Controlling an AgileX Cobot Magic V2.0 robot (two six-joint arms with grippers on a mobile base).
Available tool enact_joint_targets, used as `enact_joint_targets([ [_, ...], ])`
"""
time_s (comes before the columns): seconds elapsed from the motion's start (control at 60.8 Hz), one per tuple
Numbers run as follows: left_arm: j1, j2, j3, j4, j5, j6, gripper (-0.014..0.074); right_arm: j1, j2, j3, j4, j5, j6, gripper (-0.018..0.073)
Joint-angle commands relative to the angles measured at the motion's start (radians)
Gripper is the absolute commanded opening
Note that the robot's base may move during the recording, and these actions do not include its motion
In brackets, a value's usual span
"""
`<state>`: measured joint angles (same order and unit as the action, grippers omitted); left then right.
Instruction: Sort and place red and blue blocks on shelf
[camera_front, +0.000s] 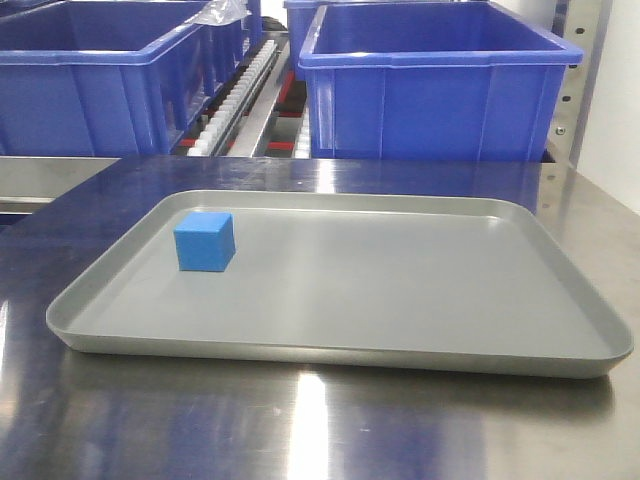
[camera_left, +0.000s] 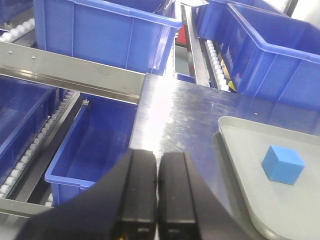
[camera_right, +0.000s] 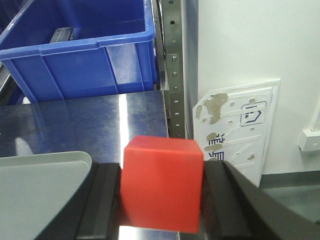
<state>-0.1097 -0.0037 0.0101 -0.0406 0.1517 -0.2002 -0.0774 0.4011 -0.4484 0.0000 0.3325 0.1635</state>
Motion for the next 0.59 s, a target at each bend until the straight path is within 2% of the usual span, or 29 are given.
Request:
enact_joint_targets([
  [0.0,0.000,-0.016,0.023,-0.007,-0.084,0.000,0.0132,-0.006,0.004,-0.028,-0.015,-0.100,-0.006,0.0057],
  [0.444,-0.002,-0.016,0.023,-0.004,-0.083,0.000,0.0132,-0.006,0.004,-0.028,-0.015,-0.100,-0.006,0.0057],
  [0.576,-0.002,0.013,-0.028,0.003,-0.057,0.000,0.0132,-0.006,0.004,-0.028,-0.015,-0.100,-0.006,0.0057],
])
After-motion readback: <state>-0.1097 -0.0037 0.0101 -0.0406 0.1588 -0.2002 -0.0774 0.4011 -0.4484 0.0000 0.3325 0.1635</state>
